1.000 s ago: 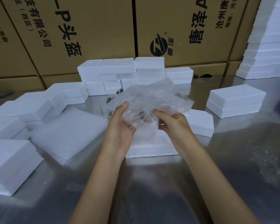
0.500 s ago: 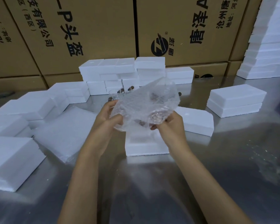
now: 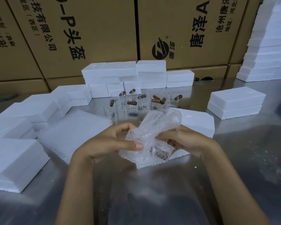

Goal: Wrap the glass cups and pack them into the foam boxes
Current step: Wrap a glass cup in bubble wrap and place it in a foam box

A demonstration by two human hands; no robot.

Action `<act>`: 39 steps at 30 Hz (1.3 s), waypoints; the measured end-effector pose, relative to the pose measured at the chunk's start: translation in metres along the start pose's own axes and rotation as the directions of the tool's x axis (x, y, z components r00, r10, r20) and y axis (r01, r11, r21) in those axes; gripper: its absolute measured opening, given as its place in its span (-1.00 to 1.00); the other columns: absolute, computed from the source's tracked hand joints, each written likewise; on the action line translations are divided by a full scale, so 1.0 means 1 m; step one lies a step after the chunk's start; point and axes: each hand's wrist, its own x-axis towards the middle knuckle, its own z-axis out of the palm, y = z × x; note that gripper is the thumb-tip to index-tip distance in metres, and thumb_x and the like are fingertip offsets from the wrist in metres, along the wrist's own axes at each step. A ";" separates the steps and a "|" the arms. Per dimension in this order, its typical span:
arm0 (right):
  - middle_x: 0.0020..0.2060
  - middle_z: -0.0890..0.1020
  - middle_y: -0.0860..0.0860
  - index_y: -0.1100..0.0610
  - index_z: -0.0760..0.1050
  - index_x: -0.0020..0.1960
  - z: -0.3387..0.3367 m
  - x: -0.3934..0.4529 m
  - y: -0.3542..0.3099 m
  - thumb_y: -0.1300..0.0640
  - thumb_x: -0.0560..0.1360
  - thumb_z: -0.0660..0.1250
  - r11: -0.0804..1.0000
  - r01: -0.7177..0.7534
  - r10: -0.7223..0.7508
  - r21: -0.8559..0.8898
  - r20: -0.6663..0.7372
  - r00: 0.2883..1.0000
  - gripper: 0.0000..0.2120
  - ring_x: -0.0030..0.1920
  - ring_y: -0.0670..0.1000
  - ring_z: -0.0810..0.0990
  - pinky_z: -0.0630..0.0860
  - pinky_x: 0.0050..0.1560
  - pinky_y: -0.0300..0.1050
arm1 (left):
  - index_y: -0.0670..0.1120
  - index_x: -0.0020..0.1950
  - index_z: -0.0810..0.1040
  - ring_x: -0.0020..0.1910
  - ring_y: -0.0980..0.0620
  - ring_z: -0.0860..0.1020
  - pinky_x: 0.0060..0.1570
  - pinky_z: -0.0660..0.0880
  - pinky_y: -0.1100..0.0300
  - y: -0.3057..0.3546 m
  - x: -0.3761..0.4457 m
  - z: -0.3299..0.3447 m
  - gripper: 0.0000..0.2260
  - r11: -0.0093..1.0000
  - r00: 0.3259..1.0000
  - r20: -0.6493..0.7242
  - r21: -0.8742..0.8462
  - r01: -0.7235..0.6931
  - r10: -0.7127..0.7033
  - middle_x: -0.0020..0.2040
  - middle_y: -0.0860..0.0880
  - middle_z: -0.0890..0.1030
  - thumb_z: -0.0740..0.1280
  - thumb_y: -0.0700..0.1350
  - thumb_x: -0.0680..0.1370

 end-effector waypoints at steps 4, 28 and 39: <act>-0.19 0.71 -0.10 -0.08 0.66 -0.03 0.003 0.002 0.003 0.01 0.46 0.40 0.999 0.043 -0.042 0.008 -0.043 0.998 -0.89 -0.24 -0.17 0.65 0.53 -0.27 -0.34 | 0.06 -0.08 0.64 0.08 0.08 0.64 0.00 0.52 0.31 -0.002 0.004 0.004 -0.74 0.999 0.999 -0.006 0.003 -0.046 0.046 0.02 0.04 0.67 0.60 -0.07 0.30; -0.24 0.64 -0.06 0.05 0.61 -0.15 0.015 0.020 0.016 0.22 0.44 0.48 0.896 0.127 -0.291 -0.426 -0.347 0.892 -0.90 -0.18 -0.17 0.56 0.55 0.02 -0.11 | 0.12 0.09 0.65 -0.01 0.34 0.64 -0.15 0.50 0.50 -0.025 0.035 0.036 -0.63 0.980 0.975 -0.199 0.187 -0.064 0.102 0.02 0.27 0.70 0.64 -0.12 0.36; -0.19 0.46 0.03 0.11 0.55 -0.26 0.013 0.018 0.019 0.34 0.36 0.46 0.878 0.101 -0.269 -0.467 -0.310 0.912 -0.83 -0.22 -0.03 0.39 0.34 -0.21 -0.18 | 0.11 -0.14 0.60 -0.12 0.10 0.52 -0.11 0.45 0.19 -0.023 0.044 0.035 -0.67 0.928 0.904 -0.365 0.363 -0.084 0.224 -0.06 0.10 0.60 0.46 -0.36 0.40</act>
